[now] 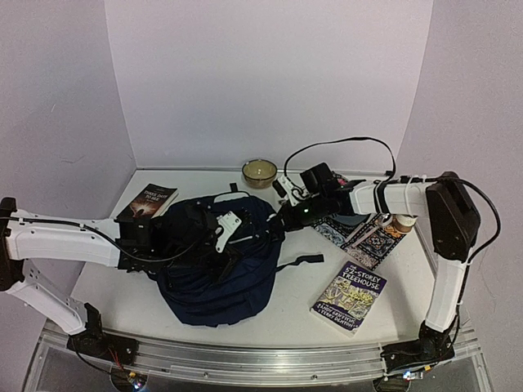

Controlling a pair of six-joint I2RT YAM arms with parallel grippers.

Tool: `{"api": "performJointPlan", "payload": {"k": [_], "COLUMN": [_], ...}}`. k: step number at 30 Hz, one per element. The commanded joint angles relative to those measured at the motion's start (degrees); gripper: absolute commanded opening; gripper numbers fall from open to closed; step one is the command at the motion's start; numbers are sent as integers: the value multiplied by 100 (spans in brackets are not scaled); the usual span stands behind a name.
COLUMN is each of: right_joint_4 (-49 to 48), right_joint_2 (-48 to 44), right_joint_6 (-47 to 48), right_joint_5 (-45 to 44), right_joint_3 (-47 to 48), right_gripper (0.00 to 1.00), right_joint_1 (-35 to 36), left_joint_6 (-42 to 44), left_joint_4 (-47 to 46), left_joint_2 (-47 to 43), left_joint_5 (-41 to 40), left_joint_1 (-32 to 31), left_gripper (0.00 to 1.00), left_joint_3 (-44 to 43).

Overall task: Pack the student bag
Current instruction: Zip the student bag into the second largest pocket of the bag, then zip the student bag at the center of the board.

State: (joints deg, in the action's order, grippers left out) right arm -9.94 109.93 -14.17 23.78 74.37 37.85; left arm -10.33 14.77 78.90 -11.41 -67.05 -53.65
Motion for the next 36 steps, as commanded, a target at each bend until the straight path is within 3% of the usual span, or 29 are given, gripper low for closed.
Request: {"api": "performJointPlan", "payload": {"k": [1, 5, 11, 16, 21, 24, 27, 33, 36], "right_joint_4": [60, -80, -359, -336, -383, -388, -460, -723, -913], "right_joint_2": [411, 685, 828, 611, -360, -1052, -1715, -2644, -2899], "right_joint_6": [22, 28, 236, 261, 290, 315, 293, -92, -364], "right_joint_5": [-1139, -1003, 26, 128, -348, -901, -1155, -999, -993], "right_joint_3": [406, 611, 869, 935, 179, -333, -854, -1834, -2231], "right_gripper": [0, 0, 2, 23, 48, 64, 72, 75, 75], "right_joint_1": [-467, -471, -469, -470, -471, -471, -471, -427, -237], "left_joint_6": [-21, -23, -124, -426, -751, -922, -1130, -1646, -1786], "left_joint_4": [-142, -459, -725, -884, -904, -922, -933, -949, -955], "left_joint_2": [-729, -1003, -760, 28, 759, 1283, 1754, 2357, 2199], "left_joint_5": [680, 947, 746, -44, -991, -1065, -1087, -389, -220], "left_joint_1": [-40, -45, -44, -45, -30, 26, 136, 714, 839], "left_gripper": [0, 0, 0, 0, 0, 0, 1, 25, 46], "left_joint_3": [-39, 155, 192, -295, -841, -1223, -1654, -2258, -2192]}}
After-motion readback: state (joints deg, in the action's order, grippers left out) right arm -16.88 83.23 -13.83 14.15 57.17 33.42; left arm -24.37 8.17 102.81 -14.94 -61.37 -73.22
